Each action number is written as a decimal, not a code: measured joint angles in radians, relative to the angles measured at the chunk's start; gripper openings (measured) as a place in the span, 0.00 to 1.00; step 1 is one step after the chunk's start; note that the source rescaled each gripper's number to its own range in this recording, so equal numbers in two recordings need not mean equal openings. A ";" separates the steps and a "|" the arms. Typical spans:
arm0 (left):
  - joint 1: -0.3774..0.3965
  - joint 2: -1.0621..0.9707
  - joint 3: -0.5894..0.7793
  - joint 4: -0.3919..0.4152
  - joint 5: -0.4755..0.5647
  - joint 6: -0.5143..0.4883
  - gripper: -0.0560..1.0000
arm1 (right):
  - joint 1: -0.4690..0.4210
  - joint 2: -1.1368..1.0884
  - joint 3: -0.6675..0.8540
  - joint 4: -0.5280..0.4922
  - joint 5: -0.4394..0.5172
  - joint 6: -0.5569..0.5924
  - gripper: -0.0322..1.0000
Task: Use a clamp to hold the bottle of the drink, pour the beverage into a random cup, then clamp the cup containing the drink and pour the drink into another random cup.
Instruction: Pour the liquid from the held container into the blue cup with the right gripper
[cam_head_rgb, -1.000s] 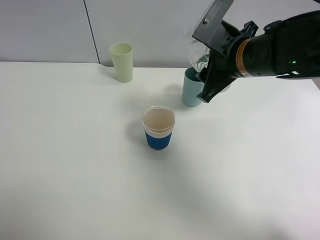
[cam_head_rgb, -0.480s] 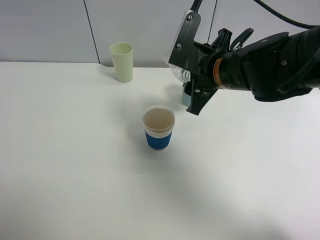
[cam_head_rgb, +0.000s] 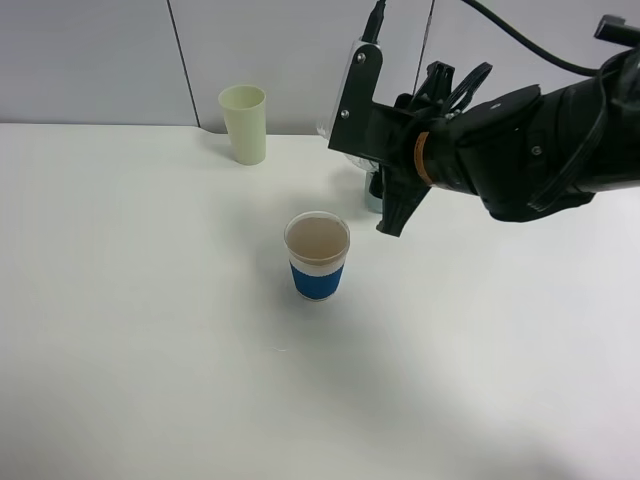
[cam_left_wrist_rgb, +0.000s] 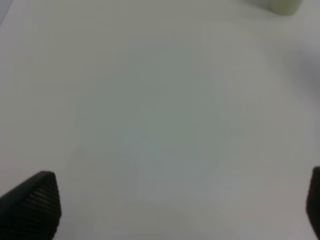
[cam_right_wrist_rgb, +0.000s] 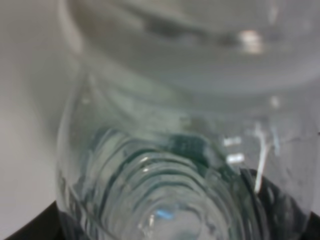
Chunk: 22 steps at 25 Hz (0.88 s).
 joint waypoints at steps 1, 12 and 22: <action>0.000 0.000 0.000 0.000 0.000 0.000 1.00 | 0.009 0.000 0.000 -0.009 0.013 0.000 0.06; 0.000 0.000 0.000 0.000 0.000 0.000 1.00 | 0.054 0.000 0.000 -0.031 0.094 -0.137 0.06; 0.000 0.000 0.000 0.000 0.000 0.000 1.00 | 0.054 0.000 0.000 -0.031 0.120 -0.235 0.06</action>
